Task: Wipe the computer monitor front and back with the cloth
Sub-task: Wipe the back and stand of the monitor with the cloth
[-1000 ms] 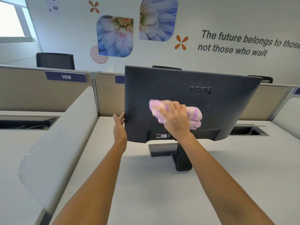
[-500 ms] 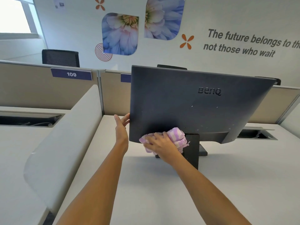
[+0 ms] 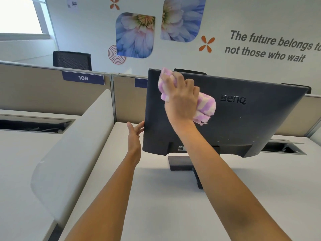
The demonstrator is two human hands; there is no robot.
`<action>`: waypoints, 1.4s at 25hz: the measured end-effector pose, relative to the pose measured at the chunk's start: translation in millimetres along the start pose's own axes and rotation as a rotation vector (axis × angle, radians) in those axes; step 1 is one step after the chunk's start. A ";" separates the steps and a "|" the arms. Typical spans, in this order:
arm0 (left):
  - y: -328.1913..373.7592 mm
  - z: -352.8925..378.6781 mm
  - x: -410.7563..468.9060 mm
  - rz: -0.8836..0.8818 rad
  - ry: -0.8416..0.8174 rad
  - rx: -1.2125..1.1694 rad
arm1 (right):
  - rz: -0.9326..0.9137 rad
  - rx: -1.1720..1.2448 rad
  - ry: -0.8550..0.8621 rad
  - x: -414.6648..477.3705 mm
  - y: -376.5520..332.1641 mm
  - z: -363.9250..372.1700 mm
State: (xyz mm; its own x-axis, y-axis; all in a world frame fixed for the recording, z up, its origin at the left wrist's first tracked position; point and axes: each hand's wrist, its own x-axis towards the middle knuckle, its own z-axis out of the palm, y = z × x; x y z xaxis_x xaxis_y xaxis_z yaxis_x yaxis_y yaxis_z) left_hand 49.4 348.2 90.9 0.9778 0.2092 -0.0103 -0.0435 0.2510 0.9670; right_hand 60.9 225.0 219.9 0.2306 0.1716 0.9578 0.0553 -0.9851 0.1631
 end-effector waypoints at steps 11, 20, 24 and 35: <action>7.9 -4.0 3.4 -0.044 -0.005 -0.026 | -0.788 -0.011 -0.350 -164.2 -27.1 27.5; 3.3 -7.8 6.1 -0.018 -0.046 -0.018 | -0.181 0.062 -0.035 -24.9 -17.6 9.0; 5.1 -9.0 7.6 -0.033 -0.031 -0.054 | -0.436 -0.014 -0.026 -82.8 -32.6 27.7; 2.7 -9.2 11.0 -0.037 -0.031 -0.085 | -0.655 0.080 -0.410 -164.8 -7.1 27.3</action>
State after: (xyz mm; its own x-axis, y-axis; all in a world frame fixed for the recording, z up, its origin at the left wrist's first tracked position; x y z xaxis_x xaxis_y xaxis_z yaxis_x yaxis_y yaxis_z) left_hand 58.1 359.9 91.1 0.9849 0.1695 -0.0367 -0.0230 0.3374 0.9411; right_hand 49.0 204.1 54.4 0.4666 0.7258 0.5055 0.3704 -0.6793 0.6335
